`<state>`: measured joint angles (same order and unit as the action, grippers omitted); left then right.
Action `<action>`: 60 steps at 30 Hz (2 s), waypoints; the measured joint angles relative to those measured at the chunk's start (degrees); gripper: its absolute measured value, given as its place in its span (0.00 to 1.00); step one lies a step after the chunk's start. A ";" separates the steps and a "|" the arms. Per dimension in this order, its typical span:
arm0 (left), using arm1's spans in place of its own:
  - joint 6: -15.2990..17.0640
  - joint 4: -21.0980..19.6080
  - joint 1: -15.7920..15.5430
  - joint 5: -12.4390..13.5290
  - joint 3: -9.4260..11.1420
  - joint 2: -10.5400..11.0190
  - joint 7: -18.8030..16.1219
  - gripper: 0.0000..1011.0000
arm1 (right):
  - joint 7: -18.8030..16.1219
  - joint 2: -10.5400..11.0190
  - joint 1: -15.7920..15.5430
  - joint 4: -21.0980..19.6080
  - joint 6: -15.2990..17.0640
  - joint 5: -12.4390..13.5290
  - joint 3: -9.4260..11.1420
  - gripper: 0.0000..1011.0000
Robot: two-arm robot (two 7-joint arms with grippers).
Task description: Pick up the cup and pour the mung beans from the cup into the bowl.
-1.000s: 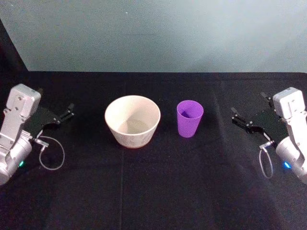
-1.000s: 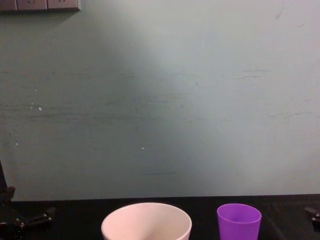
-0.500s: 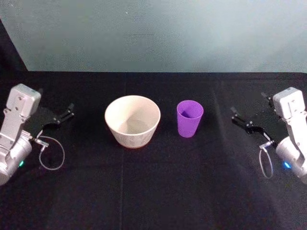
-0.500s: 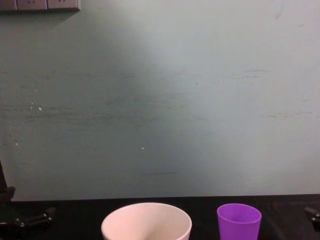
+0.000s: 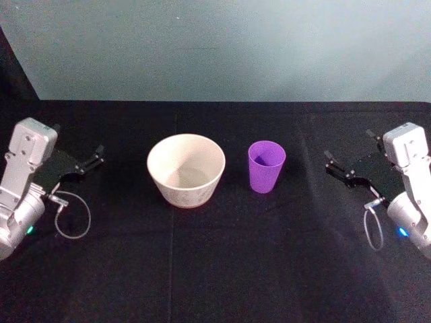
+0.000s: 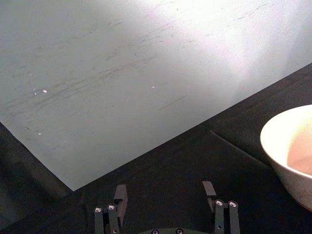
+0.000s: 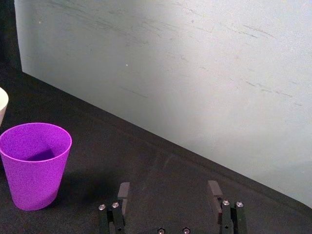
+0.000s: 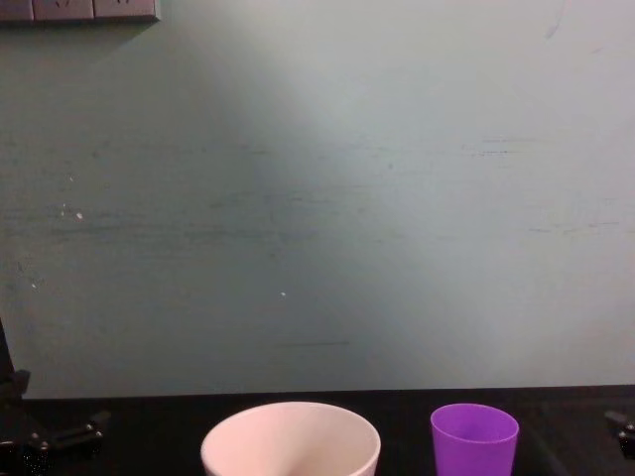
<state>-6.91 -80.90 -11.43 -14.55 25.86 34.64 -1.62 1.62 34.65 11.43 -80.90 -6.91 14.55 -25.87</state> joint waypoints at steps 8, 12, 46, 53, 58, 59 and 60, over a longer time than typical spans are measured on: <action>0.00 0.00 0.00 0.00 0.00 0.00 0.00 0.99 | 0.00 0.00 0.00 0.00 0.00 0.00 0.00 0.99; 0.00 0.00 0.00 0.00 0.00 0.00 0.00 0.99 | 0.00 0.00 0.00 0.00 0.00 0.00 0.00 0.99; 0.00 0.00 0.00 0.00 0.00 0.00 0.00 0.99 | -0.17 0.09 -0.26 -0.28 0.25 -0.13 0.12 0.99; 0.00 0.00 0.00 0.00 0.00 0.00 0.00 0.99 | -2.35 0.90 -2.25 -2.66 1.96 -0.96 0.28 0.99; 0.00 0.00 0.00 0.00 0.00 0.00 0.00 0.99 | -4.54 0.63 -3.69 -3.98 2.58 -0.57 0.32 0.99; 0.00 0.00 0.00 0.00 0.00 0.00 0.00 0.99 | -5.07 0.41 -3.81 -3.95 2.52 -0.25 0.32 0.99; 0.00 0.00 0.00 0.00 0.00 0.00 0.00 0.99 | -5.64 0.15 -3.89 -3.86 2.39 0.10 0.32 0.99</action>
<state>-6.91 -80.90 -11.43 -14.55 25.86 34.65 -1.62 -4.02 34.80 7.54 -84.76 -4.52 14.65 -25.55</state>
